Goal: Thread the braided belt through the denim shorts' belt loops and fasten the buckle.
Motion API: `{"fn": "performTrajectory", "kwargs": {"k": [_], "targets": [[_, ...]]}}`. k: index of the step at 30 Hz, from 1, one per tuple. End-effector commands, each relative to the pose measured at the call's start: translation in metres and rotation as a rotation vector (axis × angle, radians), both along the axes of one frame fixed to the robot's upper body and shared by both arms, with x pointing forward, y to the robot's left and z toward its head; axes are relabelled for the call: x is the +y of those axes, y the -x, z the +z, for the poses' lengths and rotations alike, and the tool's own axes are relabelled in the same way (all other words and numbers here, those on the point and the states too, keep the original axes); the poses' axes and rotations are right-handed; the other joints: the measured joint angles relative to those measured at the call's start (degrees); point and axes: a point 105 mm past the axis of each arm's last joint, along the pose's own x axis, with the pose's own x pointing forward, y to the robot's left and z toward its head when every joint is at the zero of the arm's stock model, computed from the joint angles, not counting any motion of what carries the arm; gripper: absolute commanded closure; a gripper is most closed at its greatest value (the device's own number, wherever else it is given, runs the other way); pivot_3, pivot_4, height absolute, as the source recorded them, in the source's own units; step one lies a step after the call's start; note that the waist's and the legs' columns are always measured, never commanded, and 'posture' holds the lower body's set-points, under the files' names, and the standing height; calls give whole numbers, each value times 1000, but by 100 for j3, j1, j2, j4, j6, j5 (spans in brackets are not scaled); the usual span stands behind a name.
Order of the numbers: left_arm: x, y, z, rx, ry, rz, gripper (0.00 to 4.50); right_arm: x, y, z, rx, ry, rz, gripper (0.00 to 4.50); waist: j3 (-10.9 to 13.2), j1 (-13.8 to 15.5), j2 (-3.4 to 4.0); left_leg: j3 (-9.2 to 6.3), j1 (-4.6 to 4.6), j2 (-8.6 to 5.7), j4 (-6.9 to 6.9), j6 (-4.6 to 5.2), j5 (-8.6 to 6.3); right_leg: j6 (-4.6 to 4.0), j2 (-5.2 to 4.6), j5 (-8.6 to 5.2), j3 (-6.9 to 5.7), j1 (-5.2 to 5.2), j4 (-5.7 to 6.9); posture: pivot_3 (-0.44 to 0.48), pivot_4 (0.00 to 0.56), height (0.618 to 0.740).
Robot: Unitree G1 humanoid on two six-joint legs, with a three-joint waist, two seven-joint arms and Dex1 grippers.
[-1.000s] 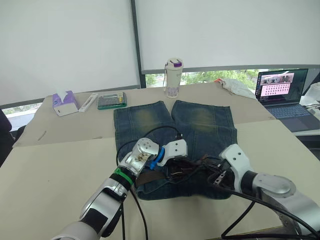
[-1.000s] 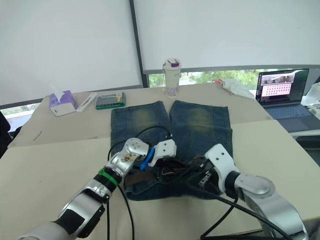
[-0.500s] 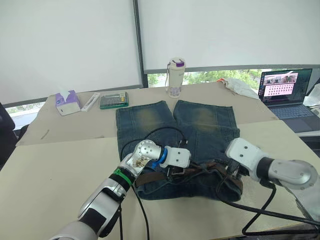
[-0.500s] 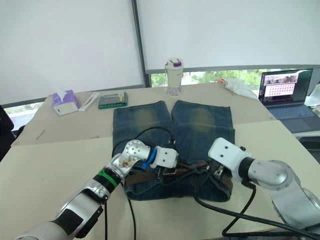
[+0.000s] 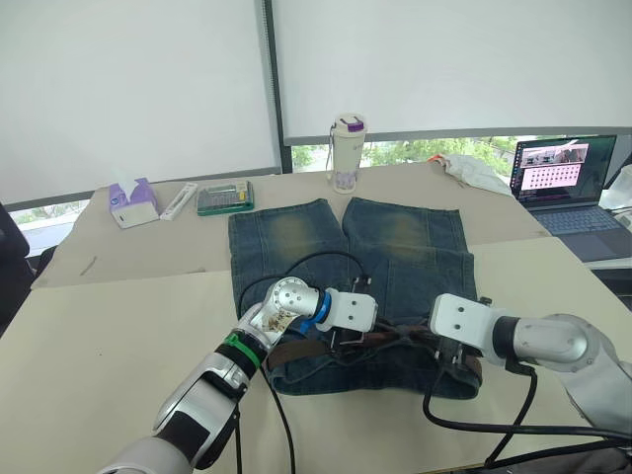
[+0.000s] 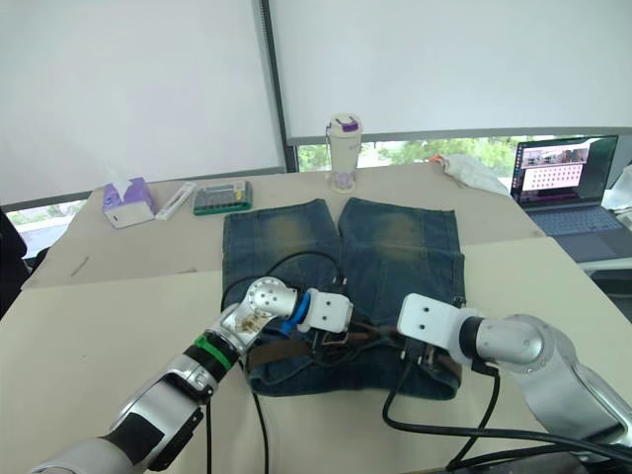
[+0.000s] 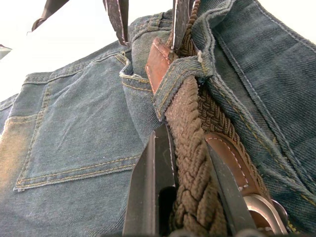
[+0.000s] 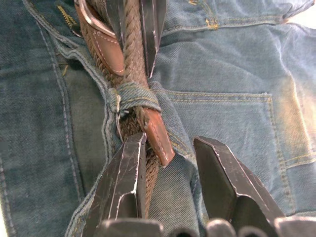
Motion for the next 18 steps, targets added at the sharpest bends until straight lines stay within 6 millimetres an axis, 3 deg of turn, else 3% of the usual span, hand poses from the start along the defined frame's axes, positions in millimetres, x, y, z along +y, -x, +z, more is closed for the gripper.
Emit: {"fn": "performTrajectory", "kwargs": {"k": [1, 6, 9, 12, 16, 17, 18], "targets": [[-6, 1, 11, -35, 38, -13, 4500, 7, -2, 4, -32, 0, 32, 2772, 0, 0, 0, 0, 0, 0, 0, 0, 0, 0, 0, 0, 0, 0, 0, 0, 150, 740], [-8, 1, 14, -40, 42, -18, 4500, 10, -2, -1, -20, 7, 43, 2772, 0, -1, 0, 0, 0, 0, 0, -1, 0, 0, 0, 0, 0, 0, 0, 0, 150, 740], [-7, 1, 13, -43, 42, -20, 4500, 12, -1, -2, -16, 3, 42, 3482, 0, 0, 1, -1, 1, 0, 0, -1, 1, 0, 0, 0, 0, 0, 0, 0, 150, 740], [-5, 2, 12, -51, 35, -23, 4500, 12, 0, 0, -22, -20, 28, 4483, 0, 5, 1, -1, 0, -1, 0, -1, 1, 0, -1, 0, 0, 0, 0, 0, 150, 740], [4, 0, 16, -64, 34, -26, 4500, 14, 16, -6, 97, -111, 11, 4483, 0, 12, 1, -3, -1, -1, 0, -2, 1, 0, -1, 0, 0, -1, 0, 0, 150, 740], [7, 1, 16, -69, 30, -34, 4500, 15, 18, -8, 109, -149, -7, 3674, 1, 11, 0, -3, -1, -1, 0, -2, 1, 0, -1, 0, -1, -1, 0, 0, 150, 740], [9, 1, 16, -72, 27, -41, 4500, 16, 19, -10, 116, -175, -22, 3422, 2, 6, -2, -6, -2, 2, 0, -2, 1, -1, 1, 0, -2, -1, 0, 0, 150, 740]]}}
